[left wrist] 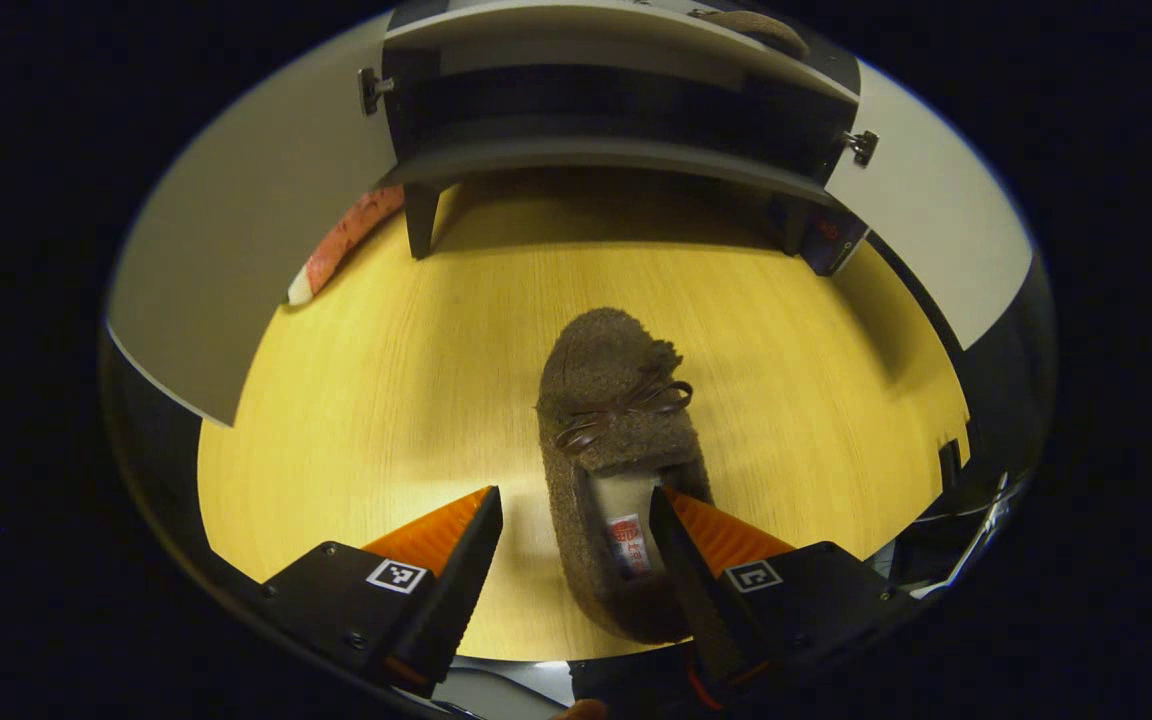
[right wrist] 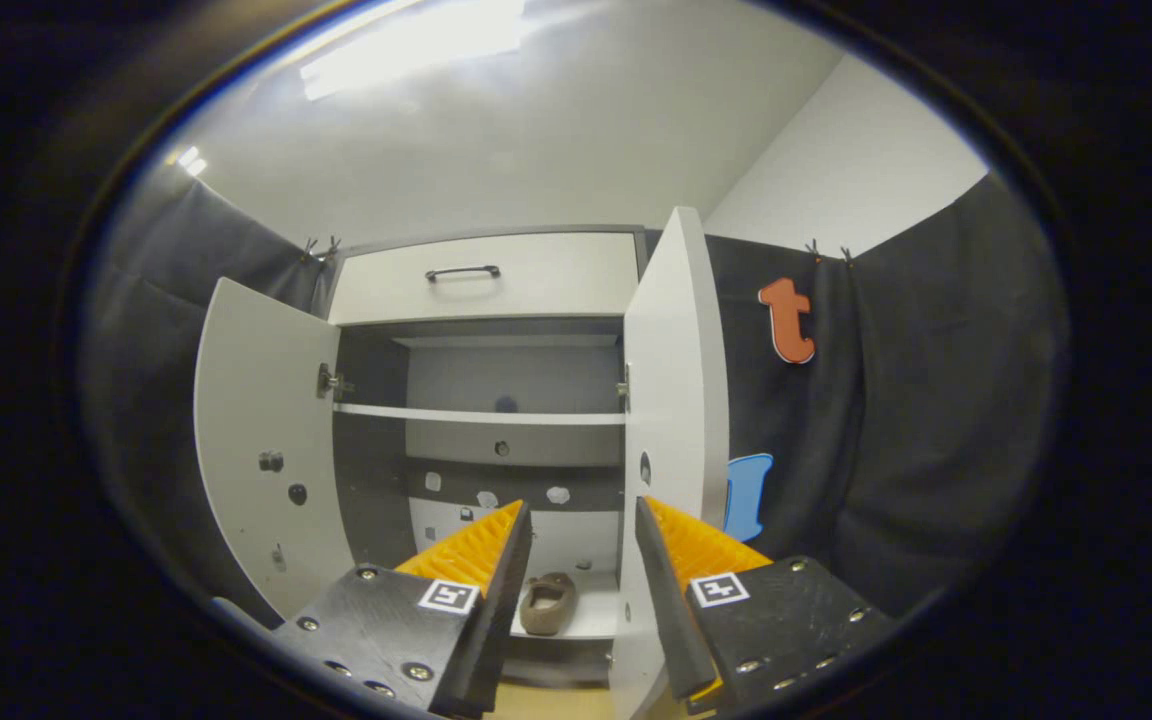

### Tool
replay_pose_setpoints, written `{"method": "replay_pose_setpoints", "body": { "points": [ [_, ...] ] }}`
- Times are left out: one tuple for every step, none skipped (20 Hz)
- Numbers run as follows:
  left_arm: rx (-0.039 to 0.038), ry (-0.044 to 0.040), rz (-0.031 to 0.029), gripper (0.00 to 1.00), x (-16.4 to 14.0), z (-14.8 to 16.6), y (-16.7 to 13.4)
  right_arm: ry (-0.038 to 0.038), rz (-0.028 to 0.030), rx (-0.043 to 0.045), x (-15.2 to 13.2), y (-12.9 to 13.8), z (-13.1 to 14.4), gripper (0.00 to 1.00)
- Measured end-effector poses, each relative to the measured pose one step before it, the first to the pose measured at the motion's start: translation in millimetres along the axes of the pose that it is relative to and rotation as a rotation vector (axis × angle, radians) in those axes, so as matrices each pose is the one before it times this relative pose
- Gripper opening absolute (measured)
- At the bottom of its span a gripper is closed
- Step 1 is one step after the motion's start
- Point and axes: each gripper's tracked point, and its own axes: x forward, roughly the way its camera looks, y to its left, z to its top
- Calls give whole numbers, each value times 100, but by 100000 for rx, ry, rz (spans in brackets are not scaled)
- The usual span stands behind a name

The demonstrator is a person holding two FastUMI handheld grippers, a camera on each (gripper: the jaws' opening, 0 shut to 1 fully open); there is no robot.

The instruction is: Grab one shoe with the right hand and put it into the shoe cabinet, grab the other shoe with the left hand and put it into the shoe cabinet; then close the right door with the right hand and the left door with the left hand.

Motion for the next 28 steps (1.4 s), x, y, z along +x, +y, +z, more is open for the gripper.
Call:
{"method": "replay_pose_setpoints", "body": {
  "points": [
    [-1888, 1124, 119, 91, -199, 260, 22, 725, -707, -536, -10, -134, -251, 62],
    [-1533, 80, 74, 89, -337, 222, -101, 801, -674, -577, -26, -186, -231, 62],
    [-1027, 219, 16, 86, -174, 321, -114, 792, -788, -594, -5, -133, -224, 63],
    [-614, 127, -180, 85, 157, -81, 210, 628, -633, -530, -26, -102, -162, 62],
    [-584, 1217, -661, 82, -103, -150, 74, 480, -384, -439, 1, 34, -153, 63],
    [-930, 960, -1123, 78, -218, 222, 314, 145, -308, -353, -49, -6, -32, 62],
    [-1902, 688, -1838, 63, -259, 171, 90, -75, -68, -258, 9, 55, 45, 62],
    [-1691, 245, -1486, 58, -279, 666, -12, -232, -153, -275, -52, 62, 72, 62],
    [-675, 693, 1388, 42, -110, 474, 182, -194, -97, -146, -19, 90, -4, 62],
    [-39, -111, 1490, 33, 211, 229, 304, -9, -59, -101, -7, 70, -7, 62],
    [-993, -22, 1955, 22, -134, 334, 389, -69, 44, 34, -23, 69, -10, 62],
    [-1851, 68, 1581, 16, -63, 421, 288, 64, 56, -93, 31, 98, -30, 62],
    [-1729, 546, 498, 4, -113, 551, 1, 279, -23, -166, -11, -4, -149, 62],
    [-385, 1124, 925, 2, 2, -120, 223, 185, -60, -71, -35, 39, -24, 62],
    [1420, -340, 683, 1, -176, 301, 32, 126, 183, -35, 1, 94, -62, 62],
    [2241, -1981, -284, 1, -499, 500, -247, -84, 165, 41, 5, 80, 11, 62],
    [2152, -2189, -984, 1, -716, 798, -165, -118, -9, -27, -72, -96, 13, 62],
    [1421, -2690, -1018, 1, -497, 919, 30, -140, -1, 116, -20, -14, 14, 62],
    [757, -2720, -793, 1, -718, 1145, -177, -22, 136, 277, -74, 71, -56, 62],
    [156, -2747, -303, 1, -563, 1293, -358, -114, 229, 311, -52, 37, 30, 62],
    [-248, -2842, -229, 1, -443, 1597, -220, 4, 160, 157, -35, 16, -71, 62],
    [-330, -2893, -585, 1, -937, 1938, -104, -96, 213, 80, -108, -3, 8, 62],
    [-488, -3209, -747, 1, -1051, 1542, -371, -113, 159, 66, -120, -22, 18, 62],
    [-586, -2875, -473, 1, -1177, 1368, -373, -234, 183, 158, -108, -71, 69, 62],
    [-606, -2861, -513, 1, -787, 1111, 410, -228, 64, 187, -104, -55, 21, 62],
    [-1241, -2051, -131, 1, -261, 785, 226, -377, -25, 171, -107, -162, 77, 57],
    [-1558, -2382, -316, 1, -491, 1295, 86, -401, -137, 134, -103, -197, 118, 57],
    [-1457, -2213, -484, 1, -214, 1153, 22, -204, -243, 195, -131, -227, 82, 57]
  ]
}}
